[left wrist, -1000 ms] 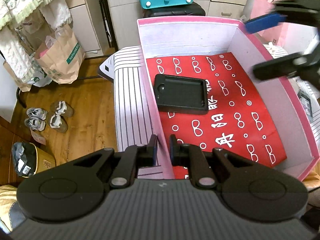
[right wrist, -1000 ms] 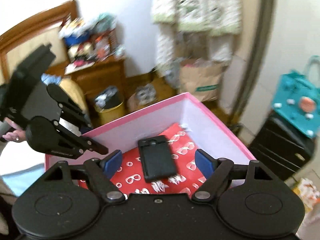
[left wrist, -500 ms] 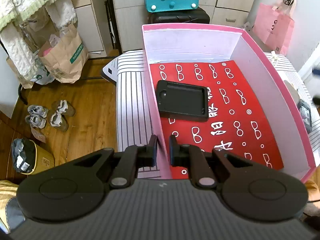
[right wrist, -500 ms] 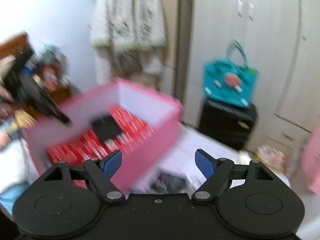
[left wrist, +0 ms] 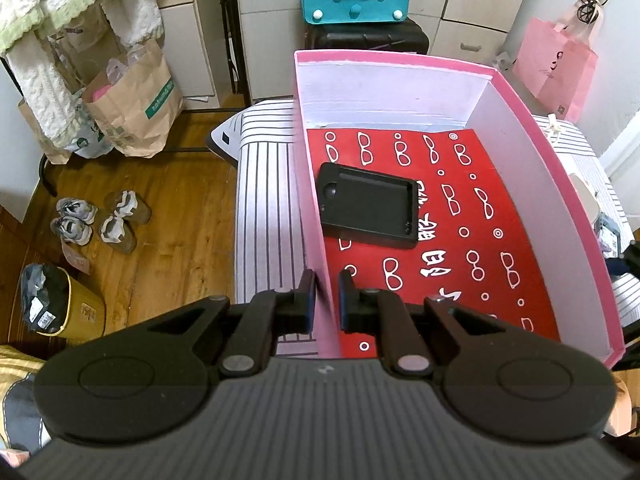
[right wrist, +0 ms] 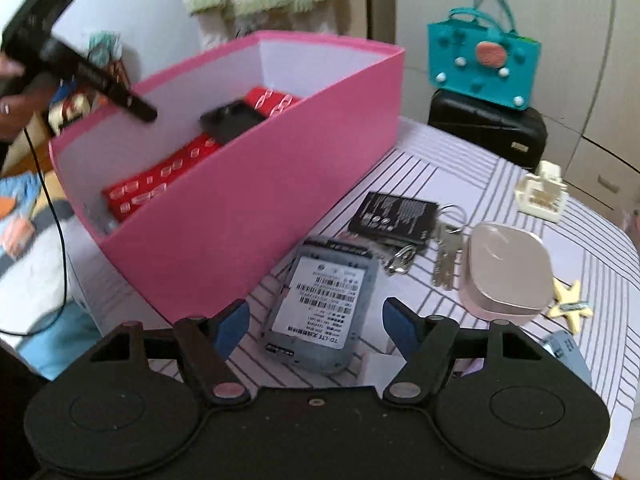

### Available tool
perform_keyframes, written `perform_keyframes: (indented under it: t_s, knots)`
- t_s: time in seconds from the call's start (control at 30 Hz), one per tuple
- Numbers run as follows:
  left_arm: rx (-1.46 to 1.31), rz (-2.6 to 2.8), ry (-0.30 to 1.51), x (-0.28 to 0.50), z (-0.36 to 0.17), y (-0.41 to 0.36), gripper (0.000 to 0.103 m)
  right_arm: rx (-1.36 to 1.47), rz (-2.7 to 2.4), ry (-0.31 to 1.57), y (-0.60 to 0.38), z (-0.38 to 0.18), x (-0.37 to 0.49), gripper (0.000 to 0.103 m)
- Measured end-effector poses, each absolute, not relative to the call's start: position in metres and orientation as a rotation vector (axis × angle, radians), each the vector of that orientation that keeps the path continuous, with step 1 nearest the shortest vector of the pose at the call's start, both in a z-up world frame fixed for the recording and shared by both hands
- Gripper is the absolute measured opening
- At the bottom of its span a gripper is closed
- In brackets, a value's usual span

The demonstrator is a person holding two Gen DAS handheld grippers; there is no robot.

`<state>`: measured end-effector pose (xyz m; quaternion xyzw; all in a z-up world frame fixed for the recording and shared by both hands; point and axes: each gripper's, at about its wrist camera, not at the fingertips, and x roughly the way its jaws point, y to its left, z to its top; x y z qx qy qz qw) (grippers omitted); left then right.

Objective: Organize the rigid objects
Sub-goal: 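Move the right tool to the grey barcode router and grasp it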

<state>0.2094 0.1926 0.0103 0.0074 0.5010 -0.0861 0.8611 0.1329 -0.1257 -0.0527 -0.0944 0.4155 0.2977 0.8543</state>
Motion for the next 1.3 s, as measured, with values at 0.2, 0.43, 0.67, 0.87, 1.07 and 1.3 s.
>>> perform_keyframes:
  t_s: [0.2,0.43,0.67,0.87,1.07,1.3]
  knots:
    - [0.011,-0.172,1.063,0.211,0.011,0.191,0.011,-0.267,0.623,0.917,-0.115,-0.063,0.137,0.076]
    - [0.016,-0.171,1.065,0.212,0.012,0.191,0.011,-0.266,0.647,0.968,-0.123,-0.064,0.153,0.067]
    - [0.008,-0.171,1.069,0.212,0.013,0.193,0.011,-0.302,0.661,0.957,-0.111,-0.065,0.163,0.068]
    - [0.004,-0.171,1.067,0.211,0.012,0.193,0.011,-0.287,0.635,0.970,-0.118,-0.060,0.169,0.065]
    - [0.005,-0.171,1.066,0.211,0.013,0.194,0.011,-0.227,0.644,0.955,-0.127,-0.045,0.166,0.065]
    - [0.006,-0.174,1.066,0.213,0.015,0.194,0.011,-0.209,0.620,0.894,-0.140,-0.018,0.163,0.065]
